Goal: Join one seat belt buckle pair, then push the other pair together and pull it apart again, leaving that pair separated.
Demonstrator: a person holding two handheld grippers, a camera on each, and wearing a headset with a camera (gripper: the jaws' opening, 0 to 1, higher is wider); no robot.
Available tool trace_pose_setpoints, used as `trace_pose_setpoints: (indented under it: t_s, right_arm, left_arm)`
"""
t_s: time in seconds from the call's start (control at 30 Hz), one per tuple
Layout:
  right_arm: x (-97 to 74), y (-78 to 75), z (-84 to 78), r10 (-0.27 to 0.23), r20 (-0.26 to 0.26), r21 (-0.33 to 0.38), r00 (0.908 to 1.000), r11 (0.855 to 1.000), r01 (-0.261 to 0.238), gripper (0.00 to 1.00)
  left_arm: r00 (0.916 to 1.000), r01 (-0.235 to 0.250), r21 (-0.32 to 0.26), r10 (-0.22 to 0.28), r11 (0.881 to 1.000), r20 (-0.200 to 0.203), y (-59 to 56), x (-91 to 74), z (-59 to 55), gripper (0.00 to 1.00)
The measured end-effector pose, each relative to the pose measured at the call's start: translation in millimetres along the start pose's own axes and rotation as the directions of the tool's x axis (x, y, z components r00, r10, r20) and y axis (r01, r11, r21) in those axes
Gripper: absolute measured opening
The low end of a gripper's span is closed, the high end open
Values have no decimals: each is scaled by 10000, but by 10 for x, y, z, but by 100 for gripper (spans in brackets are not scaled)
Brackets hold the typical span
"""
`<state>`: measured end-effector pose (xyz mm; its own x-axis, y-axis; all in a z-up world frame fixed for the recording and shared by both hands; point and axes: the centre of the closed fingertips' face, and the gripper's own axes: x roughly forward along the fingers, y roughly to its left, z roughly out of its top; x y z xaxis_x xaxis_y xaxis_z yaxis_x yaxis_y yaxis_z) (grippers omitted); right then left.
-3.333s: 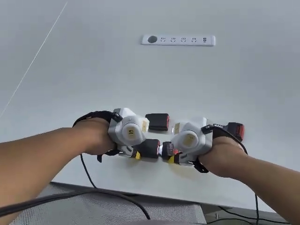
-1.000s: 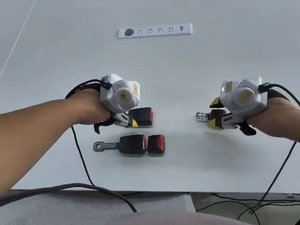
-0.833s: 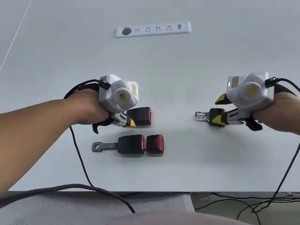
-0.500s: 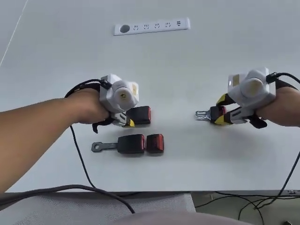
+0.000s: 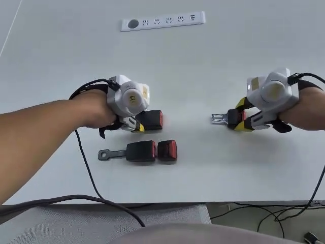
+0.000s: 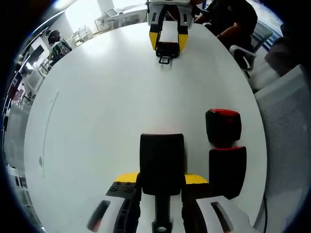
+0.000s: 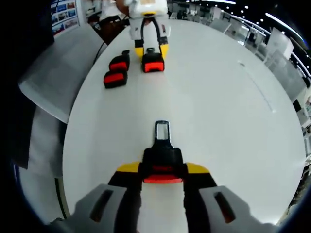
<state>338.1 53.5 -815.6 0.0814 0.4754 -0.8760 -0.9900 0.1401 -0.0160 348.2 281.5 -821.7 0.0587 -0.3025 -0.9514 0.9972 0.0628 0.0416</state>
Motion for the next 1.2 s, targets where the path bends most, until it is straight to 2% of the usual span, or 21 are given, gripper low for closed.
trace_pose_setpoints:
  t_s: [0.1, 0.23, 0.87, 1.2]
  right_arm:
    - [13, 4, 25, -124, -183, 45, 9998, 9999, 125, 32]
    - [54, 29, 102, -177, -183, -74, 9997, 9998, 176, 32]
    - [465, 219, 867, -194, 321, -633, 9993, 9978, 214, 32]
    - [615, 196, 1098, -208, 302, -372, 9993, 9991, 219, 32]
  left_arm:
    - [9999, -77, 229, 80, 9997, -135, 5, 19, -8, 32]
    - [9996, -114, 192, 119, 9997, -237, -7, 12, -1, 32]
    - [9984, -189, 223, 200, 9996, -524, -42, -10, 5, 32]
    - [9981, -257, 228, 269, 9994, -562, -55, -13, 9, 32]
